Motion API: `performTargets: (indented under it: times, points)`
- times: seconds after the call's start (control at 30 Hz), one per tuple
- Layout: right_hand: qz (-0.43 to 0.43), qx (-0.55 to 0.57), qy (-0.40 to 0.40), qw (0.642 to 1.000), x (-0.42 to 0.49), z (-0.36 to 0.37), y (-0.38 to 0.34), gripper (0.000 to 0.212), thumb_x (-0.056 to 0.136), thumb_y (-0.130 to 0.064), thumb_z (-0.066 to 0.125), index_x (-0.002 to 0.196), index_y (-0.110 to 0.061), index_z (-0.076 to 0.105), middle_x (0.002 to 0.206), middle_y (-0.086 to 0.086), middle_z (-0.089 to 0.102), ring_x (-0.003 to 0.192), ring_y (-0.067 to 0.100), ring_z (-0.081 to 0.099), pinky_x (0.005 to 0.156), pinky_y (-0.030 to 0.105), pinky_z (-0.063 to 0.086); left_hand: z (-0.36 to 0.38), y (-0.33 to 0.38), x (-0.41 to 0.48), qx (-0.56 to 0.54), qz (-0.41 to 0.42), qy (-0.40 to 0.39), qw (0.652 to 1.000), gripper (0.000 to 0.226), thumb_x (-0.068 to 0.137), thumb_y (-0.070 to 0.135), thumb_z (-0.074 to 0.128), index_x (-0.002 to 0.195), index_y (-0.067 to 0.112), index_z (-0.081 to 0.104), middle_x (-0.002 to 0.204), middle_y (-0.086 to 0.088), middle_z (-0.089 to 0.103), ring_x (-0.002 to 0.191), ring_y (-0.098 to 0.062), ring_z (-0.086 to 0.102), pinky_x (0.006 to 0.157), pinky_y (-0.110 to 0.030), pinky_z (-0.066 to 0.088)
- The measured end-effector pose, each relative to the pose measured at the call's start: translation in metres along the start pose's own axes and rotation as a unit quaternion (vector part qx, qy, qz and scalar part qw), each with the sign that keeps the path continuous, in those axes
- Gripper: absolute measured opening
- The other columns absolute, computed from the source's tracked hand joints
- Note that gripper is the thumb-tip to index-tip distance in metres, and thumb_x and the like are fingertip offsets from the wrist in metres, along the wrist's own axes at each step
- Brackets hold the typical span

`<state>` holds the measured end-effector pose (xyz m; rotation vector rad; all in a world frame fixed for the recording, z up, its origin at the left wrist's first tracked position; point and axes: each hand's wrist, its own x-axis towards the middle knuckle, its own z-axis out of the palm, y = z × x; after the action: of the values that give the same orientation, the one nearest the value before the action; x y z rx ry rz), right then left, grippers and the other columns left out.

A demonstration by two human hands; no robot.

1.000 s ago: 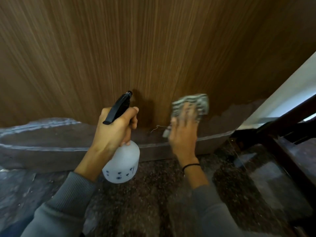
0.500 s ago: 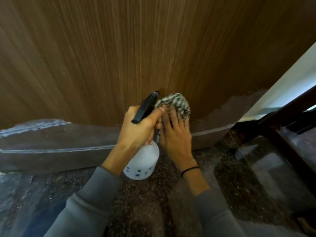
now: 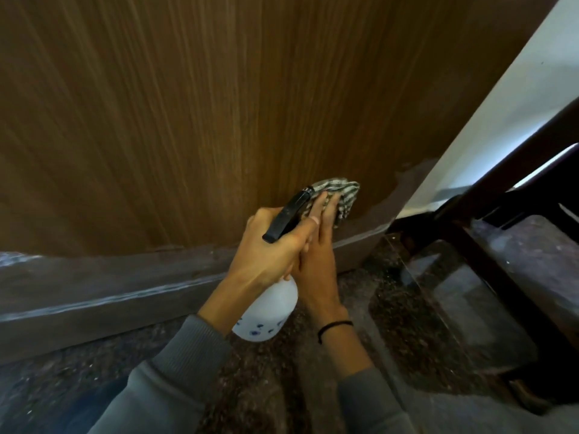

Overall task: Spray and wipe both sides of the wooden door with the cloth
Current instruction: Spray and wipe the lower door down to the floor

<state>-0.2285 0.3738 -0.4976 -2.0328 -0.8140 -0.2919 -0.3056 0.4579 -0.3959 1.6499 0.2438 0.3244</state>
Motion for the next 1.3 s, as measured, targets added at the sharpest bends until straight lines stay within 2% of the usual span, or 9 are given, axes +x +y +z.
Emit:
performTargets:
  times: [0.07,0.13,0.17,0.23,0.5,0.7,0.97,1.1,1.3]
  points:
    - [0.027,-0.002,0.040,0.999,0.006,-0.009,0.011,0.086,0.107,-0.020,0.052,0.159,-0.027,-0.016,0.165,-0.009,-0.028,0.156,0.020,0.014,0.092,0.028,0.050,0.010,0.001,0.005,-0.002,0.001,-0.020,1.000,0.041,0.101,0.020,0.062,0.072,-0.007,0.058,0.038,-0.001,0.045,0.029,-0.014,0.040,0.047,-0.033,0.042]
    - [0.102,0.051,0.108,0.988,0.012,-0.022,0.018,0.079,0.109,-0.023,0.047,0.160,-0.024,-0.014,0.167,-0.006,-0.024,0.155,0.006,-0.003,0.112,0.012,0.028,0.018,0.002,0.010,-0.008,0.000,-0.038,0.999,0.043,0.101,0.022,0.063,0.072,-0.009,0.057,0.041,-0.007,0.045,0.029,-0.017,0.040,0.046,-0.033,0.041]
    - [0.133,0.071,0.131,0.980,0.013,-0.030,0.022,0.075,0.110,-0.025,0.043,0.161,-0.021,-0.012,0.168,-0.004,-0.021,0.152,-0.001,-0.011,0.115,0.007,0.013,0.022,0.003,0.012,-0.006,0.000,-0.048,0.999,0.043,0.100,0.024,0.064,0.072,-0.008,0.057,0.042,-0.009,0.045,0.029,-0.018,0.040,0.045,-0.032,0.041]
    - [0.155,0.069,0.152,0.974,0.009,-0.050,0.029,0.070,0.111,-0.027,0.039,0.161,-0.018,-0.009,0.168,-0.004,-0.017,0.151,-0.003,-0.014,0.116,0.007,0.001,0.032,0.005,0.016,0.005,0.001,-0.072,0.997,0.040,0.100,0.024,0.064,0.070,-0.001,0.057,0.039,-0.004,0.045,0.029,-0.018,0.040,0.044,-0.031,0.040]
    - [0.189,0.101,0.198,0.956,-0.015,-0.082,0.040,0.068,0.110,-0.031,0.038,0.162,-0.027,-0.006,0.167,-0.016,-0.013,0.151,-0.006,-0.008,0.114,0.003,0.004,0.068,-0.002,0.035,0.050,-0.022,-0.135,0.989,0.034,0.098,0.023,0.066,0.072,0.003,0.057,0.039,0.005,0.044,0.032,-0.011,0.044,0.048,-0.031,0.043]
    - [0.152,0.103,0.223,0.957,-0.003,-0.094,0.035,0.066,0.110,-0.026,0.038,0.162,-0.025,-0.003,0.169,-0.012,-0.009,0.153,-0.001,-0.005,0.118,0.008,0.005,0.093,0.005,0.050,0.038,-0.100,-0.047,0.993,0.034,0.094,0.027,0.067,0.063,0.015,0.058,0.050,0.000,0.052,0.036,-0.013,0.047,0.046,-0.025,0.044]
    - [0.040,0.059,0.238,0.969,0.089,-0.100,0.008,0.062,0.111,-0.024,0.035,0.163,-0.018,0.001,0.170,-0.001,-0.008,0.151,-0.004,-0.008,0.117,0.007,0.001,0.059,0.009,0.041,0.014,-0.090,-0.048,0.995,0.032,0.098,0.023,0.063,0.070,0.007,0.057,0.050,-0.003,0.050,0.033,-0.013,0.041,0.042,-0.025,0.039]
    - [0.059,0.055,0.342,0.936,0.123,-0.093,0.019,0.058,0.111,-0.031,0.029,0.162,-0.020,0.005,0.171,0.001,-0.002,0.157,0.012,-0.001,0.125,0.047,0.004,0.040,0.009,0.038,0.013,-0.062,-0.055,0.996,0.032,0.098,0.021,0.064,0.071,0.005,0.058,0.055,-0.009,0.051,0.032,-0.013,0.040,0.040,-0.024,0.037]
    - [0.158,0.132,0.429,0.880,0.128,-0.076,0.027,0.062,0.109,-0.046,0.023,0.162,-0.020,0.006,0.170,-0.002,0.007,0.155,0.009,0.007,0.125,0.035,0.008,0.031,0.009,0.039,0.000,-0.046,-0.029,0.999,0.030,0.098,0.018,0.063,0.074,0.001,0.058,0.057,-0.012,0.048,0.030,-0.011,0.039,0.037,-0.022,0.034]
